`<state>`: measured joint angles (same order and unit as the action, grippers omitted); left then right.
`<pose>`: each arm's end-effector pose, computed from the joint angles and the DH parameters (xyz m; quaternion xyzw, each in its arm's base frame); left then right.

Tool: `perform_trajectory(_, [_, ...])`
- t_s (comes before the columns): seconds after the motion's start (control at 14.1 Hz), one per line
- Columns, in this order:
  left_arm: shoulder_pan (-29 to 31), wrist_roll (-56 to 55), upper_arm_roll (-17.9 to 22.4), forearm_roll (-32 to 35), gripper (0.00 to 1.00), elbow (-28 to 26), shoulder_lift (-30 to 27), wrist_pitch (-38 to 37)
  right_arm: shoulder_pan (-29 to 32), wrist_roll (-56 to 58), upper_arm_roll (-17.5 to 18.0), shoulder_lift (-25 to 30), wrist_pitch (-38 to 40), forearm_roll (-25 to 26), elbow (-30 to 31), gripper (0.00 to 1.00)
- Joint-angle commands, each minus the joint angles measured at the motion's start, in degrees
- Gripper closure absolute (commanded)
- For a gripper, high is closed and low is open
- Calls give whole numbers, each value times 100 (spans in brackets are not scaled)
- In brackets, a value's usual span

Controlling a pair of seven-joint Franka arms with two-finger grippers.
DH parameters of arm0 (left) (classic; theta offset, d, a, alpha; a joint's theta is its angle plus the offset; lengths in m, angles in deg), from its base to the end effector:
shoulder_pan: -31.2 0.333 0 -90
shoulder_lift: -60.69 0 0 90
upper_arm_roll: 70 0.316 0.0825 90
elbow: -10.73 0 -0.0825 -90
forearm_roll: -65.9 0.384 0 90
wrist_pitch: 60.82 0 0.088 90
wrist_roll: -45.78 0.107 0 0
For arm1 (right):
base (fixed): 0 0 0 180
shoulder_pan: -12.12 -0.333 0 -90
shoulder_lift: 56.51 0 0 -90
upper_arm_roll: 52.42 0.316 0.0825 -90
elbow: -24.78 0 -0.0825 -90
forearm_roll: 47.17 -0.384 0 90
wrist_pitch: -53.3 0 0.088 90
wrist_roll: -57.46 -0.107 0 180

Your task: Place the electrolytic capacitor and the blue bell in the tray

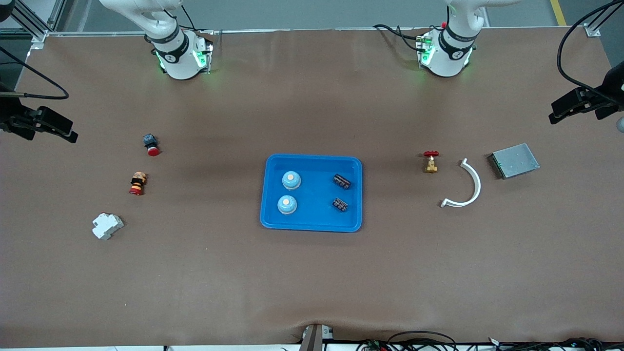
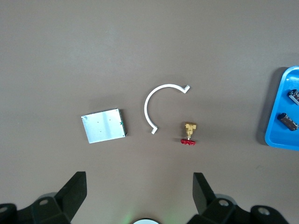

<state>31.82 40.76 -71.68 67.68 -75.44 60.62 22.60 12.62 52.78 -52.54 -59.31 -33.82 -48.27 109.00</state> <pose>0.5425 -0.0064 0.6466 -0.9990 -0.0360 0.0225 0.0167 0.5652 -0.0039 0.6401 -0.9989 0.0457 -0.0005 0.0096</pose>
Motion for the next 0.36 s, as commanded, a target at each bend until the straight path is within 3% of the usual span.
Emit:
perform_trajectory(0.0, [8, 27, -35, -125, 0, 4, -108, -72, -24, 37, -5, -64, 63, 83, -151, 0])
perform_trajectory(0.28, [-28, -43, -70, -275, 0, 4, -99, -80, -24, 46, -5, -72, 55, 83, -151, 0])
